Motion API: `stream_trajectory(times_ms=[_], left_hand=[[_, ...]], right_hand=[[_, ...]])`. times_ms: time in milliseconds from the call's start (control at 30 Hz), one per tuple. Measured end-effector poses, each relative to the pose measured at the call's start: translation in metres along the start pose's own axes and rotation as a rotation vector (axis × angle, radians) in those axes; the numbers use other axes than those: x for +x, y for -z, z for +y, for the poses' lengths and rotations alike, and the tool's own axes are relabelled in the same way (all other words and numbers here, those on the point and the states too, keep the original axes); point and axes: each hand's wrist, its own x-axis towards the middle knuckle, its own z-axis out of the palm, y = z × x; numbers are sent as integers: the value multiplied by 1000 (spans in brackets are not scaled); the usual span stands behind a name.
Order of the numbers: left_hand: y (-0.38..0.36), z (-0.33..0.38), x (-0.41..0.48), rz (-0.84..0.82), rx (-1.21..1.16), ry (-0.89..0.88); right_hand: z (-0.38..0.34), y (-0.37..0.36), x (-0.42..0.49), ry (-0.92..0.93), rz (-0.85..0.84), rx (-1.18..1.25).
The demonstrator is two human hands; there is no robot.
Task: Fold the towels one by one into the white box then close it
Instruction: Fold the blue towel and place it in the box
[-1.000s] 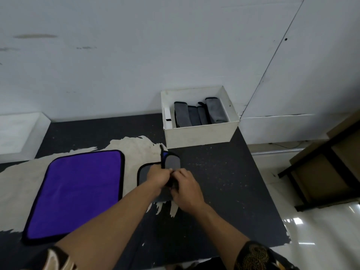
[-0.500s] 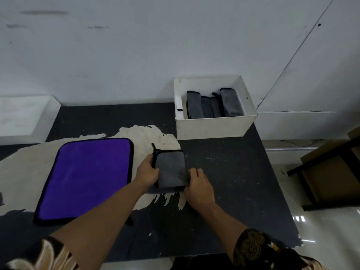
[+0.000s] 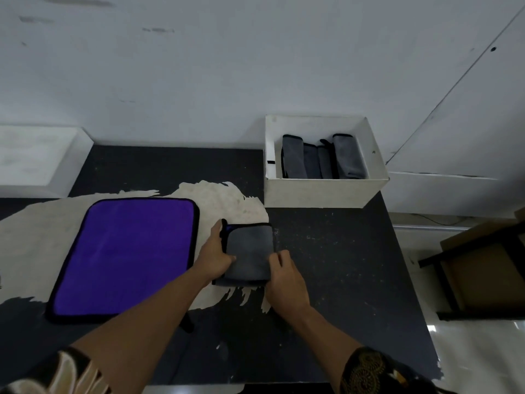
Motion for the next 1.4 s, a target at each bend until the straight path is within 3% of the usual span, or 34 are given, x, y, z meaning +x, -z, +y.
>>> stream_trajectory(times_ms=[100,333,900,1000,1133,1233,1333,1400], left_hand=[[3,-1,-2,68,8,-49],[8,-15,-5,-15,119,-66],[9,-37,-26,29,296,-92],[8,-34,-27,86,448,-99],[2,-19,-21,271,748,-292],[-6,-5,-12,133,959,-388],[-7,-17,-3,-98,1159,-328],[-4,-31,-1,-139,1254,-292]], right_hand=[[-2,-2,-1,68,4,-2],[-5,-4,0,68,-67,-35],[7,-6,-3,133,-33,-55],[5,-3,0,99,38,36],[-16,4,18,71,159,8],[-37,9,36,41,41,-8],[-39,3,46,40,-185,-109],[-27,-4,43,50,-291,-231]])
